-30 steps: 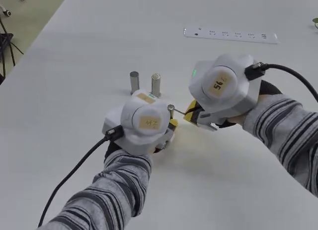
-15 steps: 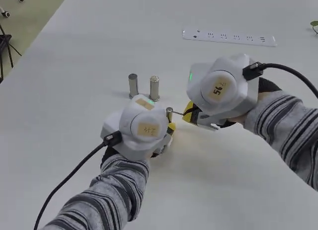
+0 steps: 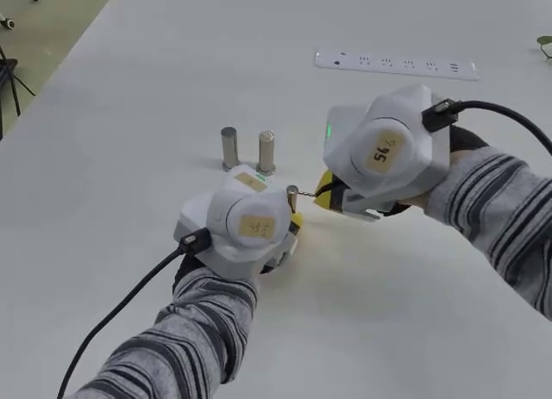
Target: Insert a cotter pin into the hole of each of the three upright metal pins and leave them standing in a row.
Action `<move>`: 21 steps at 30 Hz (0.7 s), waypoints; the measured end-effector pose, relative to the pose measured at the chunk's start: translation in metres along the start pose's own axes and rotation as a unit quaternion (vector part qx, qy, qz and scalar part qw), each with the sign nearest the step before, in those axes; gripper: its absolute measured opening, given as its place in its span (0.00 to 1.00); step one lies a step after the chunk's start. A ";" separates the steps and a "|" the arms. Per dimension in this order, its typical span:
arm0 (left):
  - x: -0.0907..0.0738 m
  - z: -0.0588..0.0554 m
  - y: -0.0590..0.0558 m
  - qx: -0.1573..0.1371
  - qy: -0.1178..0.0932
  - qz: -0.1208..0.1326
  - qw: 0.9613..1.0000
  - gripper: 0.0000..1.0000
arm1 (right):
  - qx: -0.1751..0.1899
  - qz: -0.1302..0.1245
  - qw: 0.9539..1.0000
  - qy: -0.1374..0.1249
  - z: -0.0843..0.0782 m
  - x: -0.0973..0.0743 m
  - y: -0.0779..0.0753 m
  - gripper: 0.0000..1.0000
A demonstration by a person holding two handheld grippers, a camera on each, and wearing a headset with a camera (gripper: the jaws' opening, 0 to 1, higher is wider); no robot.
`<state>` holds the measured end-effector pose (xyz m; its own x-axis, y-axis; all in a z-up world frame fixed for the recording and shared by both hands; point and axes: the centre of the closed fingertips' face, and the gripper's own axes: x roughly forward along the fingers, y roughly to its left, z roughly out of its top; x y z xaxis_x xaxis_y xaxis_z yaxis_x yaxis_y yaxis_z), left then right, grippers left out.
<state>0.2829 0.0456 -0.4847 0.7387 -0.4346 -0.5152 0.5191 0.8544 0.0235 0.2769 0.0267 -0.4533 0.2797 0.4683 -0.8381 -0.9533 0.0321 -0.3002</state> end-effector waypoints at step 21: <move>0.001 0.000 -0.001 0.005 0.003 0.008 1.000 0.05 | -0.014 0.005 0.999 -0.029 0.019 0.005 0.001 0.00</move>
<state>0.2830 0.0446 -0.4855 0.7446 -0.4198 -0.5190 0.5114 0.8584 0.0394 0.2753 0.0460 -0.4492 0.2631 0.5187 -0.8135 -0.9522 0.0039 -0.3054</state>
